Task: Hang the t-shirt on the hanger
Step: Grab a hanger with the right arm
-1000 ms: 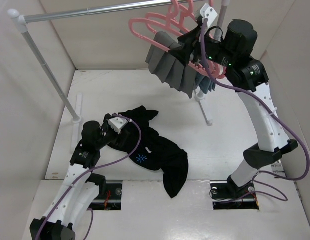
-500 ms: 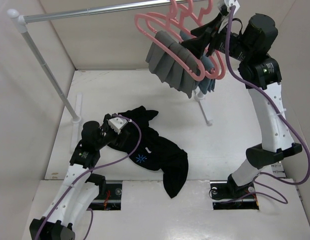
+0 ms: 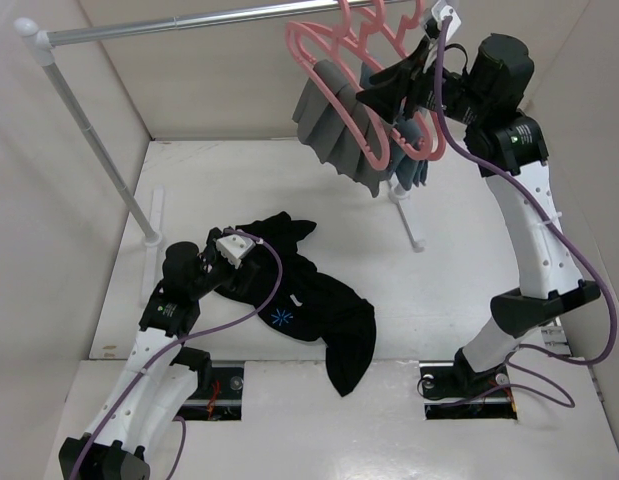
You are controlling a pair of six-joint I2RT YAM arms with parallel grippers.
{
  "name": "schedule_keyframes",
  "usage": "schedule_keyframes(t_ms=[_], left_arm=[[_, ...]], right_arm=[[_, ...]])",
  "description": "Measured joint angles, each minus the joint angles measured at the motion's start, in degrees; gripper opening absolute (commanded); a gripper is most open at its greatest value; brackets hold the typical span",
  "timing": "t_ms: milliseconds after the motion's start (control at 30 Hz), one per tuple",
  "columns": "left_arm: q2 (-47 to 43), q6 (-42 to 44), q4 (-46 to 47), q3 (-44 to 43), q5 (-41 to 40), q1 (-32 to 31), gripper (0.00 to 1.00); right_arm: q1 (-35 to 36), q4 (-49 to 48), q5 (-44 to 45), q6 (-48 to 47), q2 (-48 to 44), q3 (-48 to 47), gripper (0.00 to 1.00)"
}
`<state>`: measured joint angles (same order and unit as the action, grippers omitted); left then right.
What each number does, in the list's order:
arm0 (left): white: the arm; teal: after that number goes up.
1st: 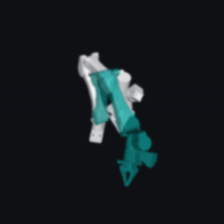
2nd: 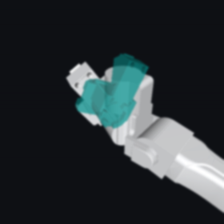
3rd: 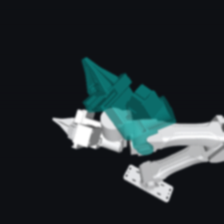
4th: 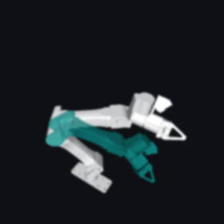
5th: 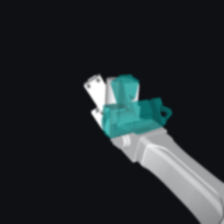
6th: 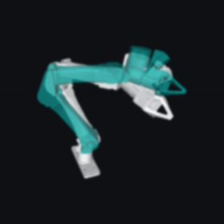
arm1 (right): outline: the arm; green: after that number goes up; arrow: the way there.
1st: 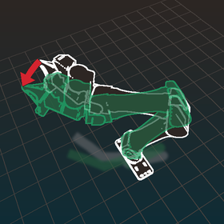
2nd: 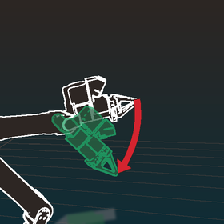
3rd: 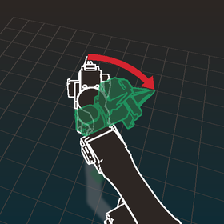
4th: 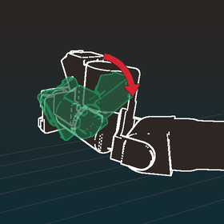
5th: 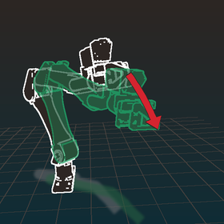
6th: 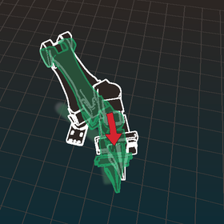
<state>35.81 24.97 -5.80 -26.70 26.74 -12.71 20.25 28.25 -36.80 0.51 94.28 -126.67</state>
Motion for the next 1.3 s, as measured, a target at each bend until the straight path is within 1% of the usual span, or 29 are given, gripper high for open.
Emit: schedule_keyframes(t_ms=[33, 133, 233, 400, 600, 833, 900, 1000, 1033, 1067, 1300], left_arm=[[0.0, 0.0, 0.0, 0.0, 0.0, 0.0, 0.69], [0.0, 0.0, 0.0, 0.1, 0.0, 0.0, 0.69], [0.0, 0.0, 0.0, 0.1, 0.0, 0.0, 0.69], [0.0, 0.0, 0.0, 0.1, 0.0, 0.0, 0.69], [0.0, 0.0, 0.0, 0.1, 0.0, 0.0, 0.69], [0.0, 0.1, 0.0, 0.1, 0.0, 0.0, 0.69], [0.0, 0.2, 0.0, 0.1, 0.0, 0.0, 0.69], [0.0, 0.3, 0.0, 0.1, 0.0, 0.0, 0.69], [0.0, 0.3, 0.0, 0.1, 0.0, 0.0, 0.69], [0.0, 0.3, 0.0, 0.1, 0.0, 0.0, 0.69], [0.0, 0.3, 0.1, 0.1, 0.0, 0.0, 0.69]], right_arm=[[0.1, 0.1, 0.2, 0.0, 0.0, 0.2, 0.55], [0.4, 0.9, 2.5, 0.0, 0.0, 0.3, 0.5], [1.9, 2.8, 7.6, -0.7, 0.4, 0.0, 0.48], [6.8, 7.5, 16.3, -2.9, 3.8, -4.1, 0.48], [9.8, 11.0, 24.8, -4.5, 4.9, -4.4, 0.48], [10.2, 12.3, 29.4, -6.3, 6.1, -6.1, 0.48], [10.3, 12.3, 30.3, -6.8, 7.2, -7.1, 0.46], [10.5, 12.5, 31.6, -7.7, 8.7, -7.4, 0.22], [10.5, 12.7, 32.0, -8.0, 9.2, -7.4, 0.08], [10.6, 12.9, 32.1, -8.1, 9.4, -7.4, 0.0], [11.8, 12.5, 33.0, -9.1, 8.4, -6.6, 0.0]])
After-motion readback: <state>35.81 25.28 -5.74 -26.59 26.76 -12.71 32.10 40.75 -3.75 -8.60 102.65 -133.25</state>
